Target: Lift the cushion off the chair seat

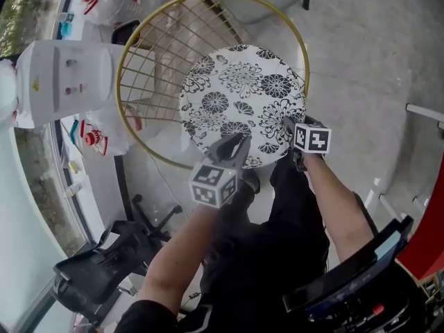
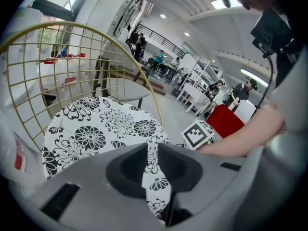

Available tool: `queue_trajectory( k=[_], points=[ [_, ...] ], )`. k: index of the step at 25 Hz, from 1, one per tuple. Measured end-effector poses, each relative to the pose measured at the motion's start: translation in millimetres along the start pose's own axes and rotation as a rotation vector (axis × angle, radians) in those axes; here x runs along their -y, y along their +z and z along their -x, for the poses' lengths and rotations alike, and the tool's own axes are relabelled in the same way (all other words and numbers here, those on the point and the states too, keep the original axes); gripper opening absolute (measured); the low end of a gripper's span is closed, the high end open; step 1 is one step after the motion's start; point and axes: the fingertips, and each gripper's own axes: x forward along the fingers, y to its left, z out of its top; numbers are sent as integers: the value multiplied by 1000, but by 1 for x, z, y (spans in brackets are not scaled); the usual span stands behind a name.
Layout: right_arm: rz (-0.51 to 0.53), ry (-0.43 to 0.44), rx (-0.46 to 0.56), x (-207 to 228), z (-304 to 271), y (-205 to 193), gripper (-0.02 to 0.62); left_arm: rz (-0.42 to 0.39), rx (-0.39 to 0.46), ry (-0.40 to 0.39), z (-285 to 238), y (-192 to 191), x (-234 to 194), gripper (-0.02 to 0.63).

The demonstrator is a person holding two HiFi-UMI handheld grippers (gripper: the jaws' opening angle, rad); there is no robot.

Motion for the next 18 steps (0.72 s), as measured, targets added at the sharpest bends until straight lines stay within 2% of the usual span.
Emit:
queue_trajectory(
  k=[5,14,18],
  points=[
    [11,9,1,-5,-2,-1,205,-15,15,-20,0,4,4,49],
    [-35,21,6,2,8,-4,170,-7,7,-21,6,4,9,32],
    [-28,-2,6,6,23,-4,96,-16,12,-33,15,10,17,29]
  ],
)
